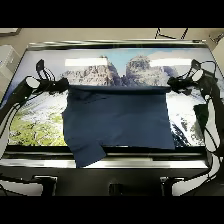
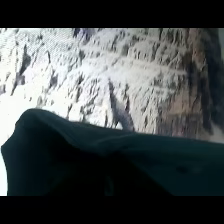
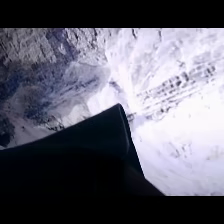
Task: Fold the clothes and pants, and hang the long-sleeved shirts on hangers.
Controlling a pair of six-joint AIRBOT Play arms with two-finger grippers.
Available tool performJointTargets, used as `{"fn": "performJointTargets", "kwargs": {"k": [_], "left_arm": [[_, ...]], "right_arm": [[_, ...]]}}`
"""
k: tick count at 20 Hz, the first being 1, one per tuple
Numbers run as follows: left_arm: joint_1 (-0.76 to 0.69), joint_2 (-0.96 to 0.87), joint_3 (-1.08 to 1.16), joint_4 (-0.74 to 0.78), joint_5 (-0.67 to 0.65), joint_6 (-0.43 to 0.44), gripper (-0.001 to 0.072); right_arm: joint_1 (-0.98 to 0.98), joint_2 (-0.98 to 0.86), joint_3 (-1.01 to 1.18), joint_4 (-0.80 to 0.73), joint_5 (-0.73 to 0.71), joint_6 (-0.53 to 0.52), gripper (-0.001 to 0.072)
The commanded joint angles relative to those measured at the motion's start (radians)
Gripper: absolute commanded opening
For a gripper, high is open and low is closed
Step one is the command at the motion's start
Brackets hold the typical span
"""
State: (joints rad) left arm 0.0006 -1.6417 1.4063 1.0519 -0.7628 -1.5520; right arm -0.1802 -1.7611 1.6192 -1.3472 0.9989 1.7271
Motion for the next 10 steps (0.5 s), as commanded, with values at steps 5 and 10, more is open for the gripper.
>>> {"fn": "performJointTargets", "kwargs": {"k": [5, 10], "left_arm": [[0.024, 0.03, -0.06, 0.161, -0.539, 0.052, 0.0022], [0.013, 0.026, -0.076, 0.161, -0.565, 0.052, 0.0022]], "right_arm": [[0.014, 0.024, -0.066, -0.077, 0.46, -0.138, 0.0034], [0.01, 0.011, -0.071, -0.088, 0.479, -0.135, 0.0034]]}}
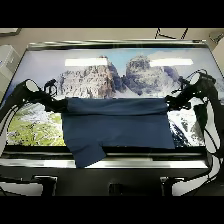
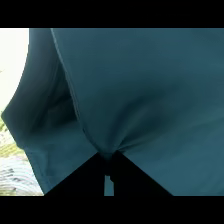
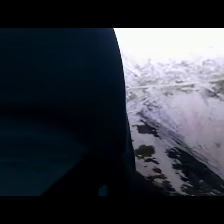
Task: Fold the clothes and pants, and hang the long-sleeved shirts on hangers.
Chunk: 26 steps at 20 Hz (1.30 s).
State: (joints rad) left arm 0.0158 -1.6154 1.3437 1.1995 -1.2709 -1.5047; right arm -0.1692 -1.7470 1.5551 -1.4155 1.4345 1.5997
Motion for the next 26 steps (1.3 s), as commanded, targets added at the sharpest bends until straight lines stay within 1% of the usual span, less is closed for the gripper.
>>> {"fn": "performJointTargets", "kwargs": {"k": [1, 4, 7, 8, 9, 10, 11, 13, 14, 16, 18, 19, 20, 22, 23, 25, 26], "left_arm": [[-0.003, -0.001, -0.016, 0.017, -0.068, 0.005, 0.0022], [-0.003, -0.001, -0.025, 0.032, -0.069, -0.001, 0.0022], [-0.011, -0.002, -0.079, 0.032, -0.063, -0.005, 0.0024], [-0.011, -0.002, -0.089, 0.032, -0.061, -0.005, 0.0032], [-0.008, 0.0, -0.087, 0.032, -0.064, -0.001, 0.0166], [0.002, 0.006, -0.08, 0.032, -0.078, 0.0, 0.0402], [0.021, 0.013, -0.063, 0.033, -0.12, 0.006, 0.0576], [0.077, 0.048, -0.046, 0.032, -0.219, 0.047, 0.0576], [0.109, 0.075, -0.057, 0.032, -0.262, 0.054, 0.0575], [0.147, 0.145, -0.14, 0.031, -0.296, 0.078, 0.0574], [0.155, 0.244, -0.342, -0.005, -0.257, 0.113, 0.0573], [0.152, 0.288, -0.455, -0.047, -0.223, 0.127, 0.0572], [0.151, 0.331, -0.573, -0.113, -0.18, 0.158, 0.0572], [0.151, 0.389, -0.739, -0.226, -0.103, 0.206, 0.0571], [0.151, 0.401, -0.787, -0.264, -0.066, 0.224, 0.0571], [0.148, 0.399, -0.845, -0.332, 0.01, 0.228, 0.0513], [0.14, 0.399, -0.855, -0.353, 0.043, 0.227, 0.0513]], "right_arm": [[-0.002, -0.003, -0.006, -0.024, 0.053, -0.008, 0.0034], [-0.002, -0.004, -0.011, -0.039, 0.07, -0.007, 0.0034], [-0.002, -0.004, -0.053, -0.017, 0.074, -0.003, 0.0035], [-0.002, -0.004, -0.069, -0.01, 0.075, 0.003, 0.0046], [-0.002, -0.003, -0.072, -0.01, 0.083, 0.005, 0.0154], [-0.006, 0.003, -0.064, -0.014, 0.104, -0.001, 0.0308], [-0.018, 0.014, -0.047, -0.014, 0.139, -0.019, 0.042], [-0.077, 0.066, -0.034, -0.014, 0.193, -0.045, 0.0547], [-0.121, 0.092, -0.034, -0.014, 0.217, -0.04, 0.0576], [-0.205, 0.138, -0.044, -0.014, 0.269, -0.033, 0.0575], [-0.256, 0.191, -0.104, -0.014, 0.264, -0.033, 0.0575], [-0.264, 0.215, -0.145, -0.014, 0.251, -0.033, 0.0574], [-0.264, 0.234, -0.183, -0.014, 0.238, -0.035, 0.0574], [-0.264, 0.251, -0.242, 0.008, 0.23, -0.038, 0.0574], [-0.263, 0.253, -0.266, 0.01, 0.233, -0.038, 0.0574], [-0.264, 0.253, -0.296, 0.01, 0.235, -0.039, 0.0574], [-0.263, 0.253, -0.305, 0.013, 0.235, -0.045, 0.0573]]}}
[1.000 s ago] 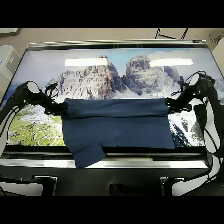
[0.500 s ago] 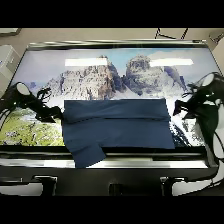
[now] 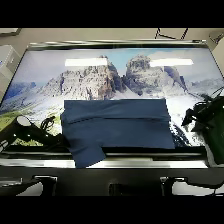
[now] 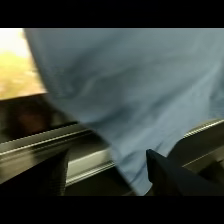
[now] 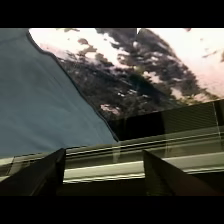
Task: Fold the clothes and pants, and hang the long-sleeved shirts on hangers.
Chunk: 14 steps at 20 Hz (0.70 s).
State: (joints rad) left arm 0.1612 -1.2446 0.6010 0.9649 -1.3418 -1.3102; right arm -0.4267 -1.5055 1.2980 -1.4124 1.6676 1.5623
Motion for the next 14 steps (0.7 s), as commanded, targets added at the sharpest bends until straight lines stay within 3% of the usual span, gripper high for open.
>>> {"fn": "performJointTargets", "kwargs": {"k": [1, 3, 5, 7, 8, 10, 11, 14], "left_arm": [[-0.013, 0.028, -0.114, -0.129, 0.124, 0.032, 0.0513], [-0.036, 0.028, -0.114, -0.132, 0.132, 0.031, 0.0487], [-0.055, 0.028, -0.114, -0.132, 0.131, 0.029, 0.0329], [-0.063, 0.029, -0.114, -0.131, 0.131, 0.029, 0.0087], [-0.062, 0.029, -0.114, -0.131, 0.13, 0.033, 0.0028], [-0.062, 0.029, -0.114, -0.13, 0.13, 0.055, 0.0023], [-0.061, 0.029, -0.114, -0.13, 0.132, 0.055, 0.0023], [-0.061, 0.031, -0.114, -0.127, 0.131, 0.055, 0.0023]], "right_arm": [[-0.006, 0.011, -0.054, 0.014, 0.004, -0.008, 0.0573], [-0.006, 0.011, -0.055, 0.013, 0.006, -0.016, 0.0573], [-0.006, 0.011, -0.055, 0.013, 0.001, -0.015, 0.0572], [-0.006, 0.012, -0.062, -0.002, 0.004, -0.015, 0.057], [-0.006, 0.016, -0.086, -0.025, 0.006, -0.015, 0.0571], [-0.006, 0.029, -0.182, -0.021, -0.018, -0.016, 0.0587], [-0.006, 0.034, -0.239, 0.012, -0.039, -0.033, 0.0641], [-0.006, 0.033, -0.354, 0.098, -0.138, -0.074, 0.0636]]}}
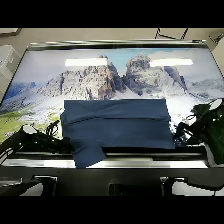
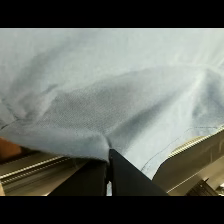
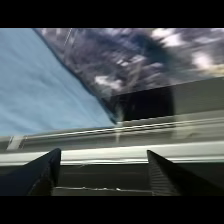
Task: Fold the clothes and pants, and hang the long-sleeved shirts on hangers.
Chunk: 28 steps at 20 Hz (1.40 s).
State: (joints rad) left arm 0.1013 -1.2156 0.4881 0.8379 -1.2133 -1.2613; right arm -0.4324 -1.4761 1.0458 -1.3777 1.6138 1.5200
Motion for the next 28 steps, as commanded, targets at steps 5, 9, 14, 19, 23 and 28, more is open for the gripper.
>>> {"fn": "performJointTargets", "kwargs": {"k": [5, 9, 14, 19, 23, 28], "left_arm": [[-0.001, 0.023, 0.0, 0.0, 0.003, 0.006, 0.0023], [-0.001, 0.026, 0.002, 0.0, 0.002, 0.006, 0.0023], [0.051, 0.057, 0.068, 0.061, -0.042, 0.006, 0.0022], [0.08, 0.045, 0.366, 0.101, -0.043, -0.055, 0.0022], [0.039, -0.134, 0.637, 0.102, 0.003, -0.088, 0.0022], [0.002, -0.448, 0.969, 0.101, -0.029, -0.161, 0.0023]], "right_arm": [[0.0, 0.004, -0.177, 0.088, -0.222, -0.032, 0.0557], [0.0, 0.004, -0.192, 0.144, -0.269, -0.032, 0.0239], [0.0, 0.036, -0.163, 0.171, -0.217, -0.07, 0.0035], [0.061, 0.06, 0.059, 0.217, -0.237, -0.01, 0.0032], [0.159, -0.068, 0.268, 0.173, -0.35, 0.095, 0.0033], [0.182, -0.254, 0.401, 0.262, -0.415, 0.122, 0.0035]]}}
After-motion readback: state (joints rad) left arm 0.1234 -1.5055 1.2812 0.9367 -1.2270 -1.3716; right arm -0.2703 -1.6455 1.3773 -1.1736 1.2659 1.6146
